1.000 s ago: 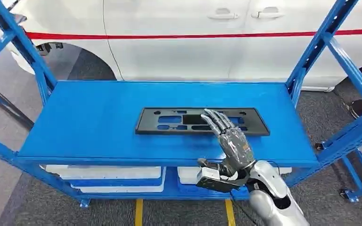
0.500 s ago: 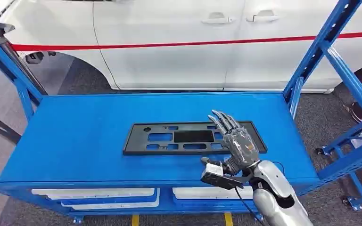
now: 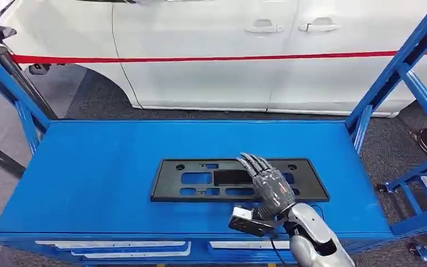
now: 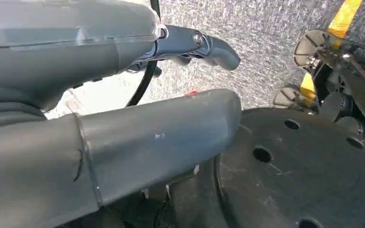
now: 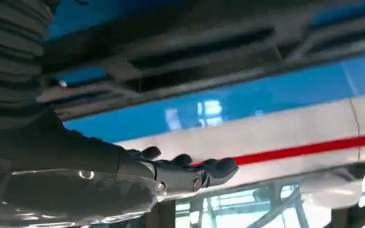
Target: Take the parts from the cabinet and place them on the table.
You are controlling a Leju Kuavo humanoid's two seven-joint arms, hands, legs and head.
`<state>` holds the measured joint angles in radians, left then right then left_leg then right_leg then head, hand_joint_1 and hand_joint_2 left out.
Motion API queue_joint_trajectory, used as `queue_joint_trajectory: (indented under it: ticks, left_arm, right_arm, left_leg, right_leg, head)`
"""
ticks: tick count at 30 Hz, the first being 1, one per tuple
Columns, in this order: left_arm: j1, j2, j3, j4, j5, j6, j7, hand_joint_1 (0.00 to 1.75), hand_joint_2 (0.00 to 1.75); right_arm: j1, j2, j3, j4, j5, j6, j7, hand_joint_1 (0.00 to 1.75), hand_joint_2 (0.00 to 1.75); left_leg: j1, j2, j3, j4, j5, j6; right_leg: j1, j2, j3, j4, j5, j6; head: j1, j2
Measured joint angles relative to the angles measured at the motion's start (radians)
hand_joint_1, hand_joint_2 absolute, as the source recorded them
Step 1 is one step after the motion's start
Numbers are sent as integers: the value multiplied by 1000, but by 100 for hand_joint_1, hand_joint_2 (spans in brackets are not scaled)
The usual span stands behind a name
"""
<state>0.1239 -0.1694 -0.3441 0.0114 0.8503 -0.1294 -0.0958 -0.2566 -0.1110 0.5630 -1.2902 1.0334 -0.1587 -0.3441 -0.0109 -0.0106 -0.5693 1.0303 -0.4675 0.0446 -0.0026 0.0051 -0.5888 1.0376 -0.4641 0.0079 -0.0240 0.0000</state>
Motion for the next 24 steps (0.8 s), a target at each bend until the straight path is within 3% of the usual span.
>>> queue_joint_trajectory:
  ticks: [2,11,16,17,18,24]
  left_arm:
    - [0,-2,-4,0,8,7,8,0,0]
    - [-2,-5,-14,0,23,15,13,0,0]
    - [-2,-5,-37,0,61,17,13,0,0]
    - [-2,-5,-40,0,67,18,13,0,0]
    - [-2,-6,-44,0,73,20,13,0,0]
    - [-2,-26,-61,0,104,49,11,0,0]
  right_arm:
    - [5,0,14,15,2,-2,-2,0,175]
    - [-5,0,39,63,2,-5,-4,0,175]
    - [-29,0,65,95,4,-6,-6,0,175]
    - [-30,0,67,100,5,-17,-3,44,175]
    - [-30,0,70,104,12,-33,7,175,175]
    - [-14,14,75,117,61,-85,65,175,175]
  left_leg:
    - [-3,1,2,-1,-3,13]
    - [-2,2,22,-17,-8,-3]
    - [-1,3,26,-18,-10,-7]
    - [-1,3,27,-18,-10,-7]
    - [1,3,27,-18,-10,-7]
    - [0,3,30,-17,-10,-7]
  right_leg:
    - [-2,3,1,-6,2,3]
    - [0,3,14,-6,-9,-13]
    - [0,5,18,-6,-10,-14]
    - [0,5,19,-6,-10,-14]
    - [0,5,20,-6,-11,-13]
    - [-1,5,22,-6,-10,-13]
  head:
    - [-1,0]
    - [-1,0]
    - [-1,0]
    - [-1,0]
    - [-1,0]
    - [-1,0]
